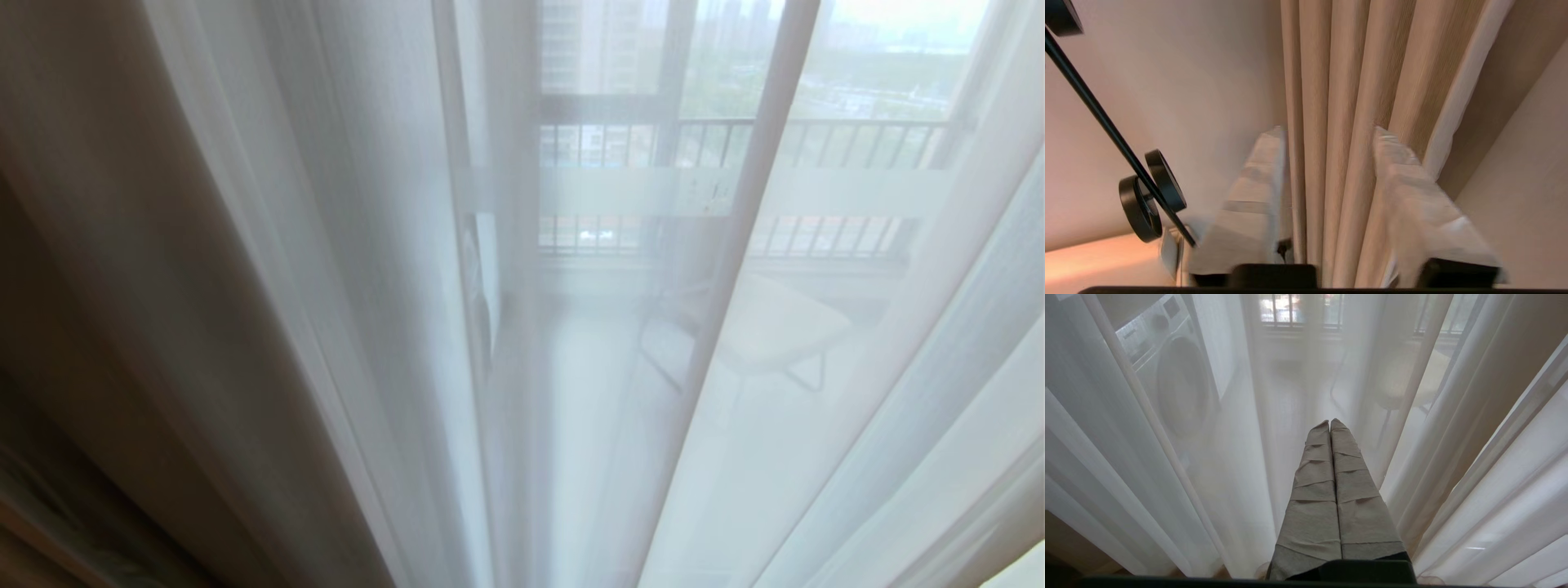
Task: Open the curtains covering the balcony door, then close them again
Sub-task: Close the outer curtains on both sides
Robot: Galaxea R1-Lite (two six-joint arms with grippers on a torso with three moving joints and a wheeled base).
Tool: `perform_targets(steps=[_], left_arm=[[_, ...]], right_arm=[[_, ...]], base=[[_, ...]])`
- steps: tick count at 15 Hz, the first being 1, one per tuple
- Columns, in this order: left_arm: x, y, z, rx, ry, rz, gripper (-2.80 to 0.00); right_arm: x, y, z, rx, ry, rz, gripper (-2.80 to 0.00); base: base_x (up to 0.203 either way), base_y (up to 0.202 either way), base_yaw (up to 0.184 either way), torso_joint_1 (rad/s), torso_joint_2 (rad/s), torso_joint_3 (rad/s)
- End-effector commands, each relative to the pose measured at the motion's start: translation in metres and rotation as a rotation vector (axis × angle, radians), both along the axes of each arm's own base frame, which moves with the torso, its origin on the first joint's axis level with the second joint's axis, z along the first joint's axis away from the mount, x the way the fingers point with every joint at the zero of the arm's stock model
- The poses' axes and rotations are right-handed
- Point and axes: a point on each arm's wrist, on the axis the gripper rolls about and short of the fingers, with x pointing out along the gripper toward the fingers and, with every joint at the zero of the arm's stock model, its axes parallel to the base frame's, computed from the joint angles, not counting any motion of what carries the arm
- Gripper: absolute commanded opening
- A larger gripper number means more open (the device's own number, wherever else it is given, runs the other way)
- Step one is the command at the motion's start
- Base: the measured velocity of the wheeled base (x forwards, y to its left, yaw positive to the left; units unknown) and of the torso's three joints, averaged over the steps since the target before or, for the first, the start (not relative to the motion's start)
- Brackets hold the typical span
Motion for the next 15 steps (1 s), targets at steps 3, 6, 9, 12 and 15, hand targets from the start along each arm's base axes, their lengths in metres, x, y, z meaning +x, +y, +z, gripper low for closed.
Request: perform_targets(steps=[3, 6, 9, 12, 15], left_arm=[[0.007, 0.000, -0.010, -0.030, 0.023, -0.024, 0.00], [0.018, 0.010, -0.017, -0.048, 0.037, -0.037, 0.00], [0.041, 0.040, -0.023, -0.014, 0.011, -0.043, 0.00], [0.068, 0.074, -0.022, 0.027, -0.018, -0.046, 0.00], [0.088, 0.098, -0.018, 0.065, -0.049, -0.116, 0.00]], right_arm=[[0.000, 0.000, 0.000, -0.001, 0.001, 0.000, -2.80], [0.000, 0.000, 0.000, -0.001, 0.000, 0.000, -2.80], [0.000, 0.000, 0.000, -0.001, 0.001, 0.000, -2.80], [0.000, 0.000, 0.000, -0.001, 0.001, 0.000, -2.80], [0.000, 0.000, 0.000, -0.001, 0.000, 0.000, -2.80]], base=[[0.000, 0.000, 0.000, 0.000, 0.00, 0.000], [0.000, 0.000, 0.000, 0.000, 0.00, 0.000], [0.000, 0.000, 0.000, 0.000, 0.00, 0.000], [0.000, 0.000, 0.000, 0.000, 0.00, 0.000], [0.000, 0.000, 0.000, 0.000, 0.00, 0.000]])
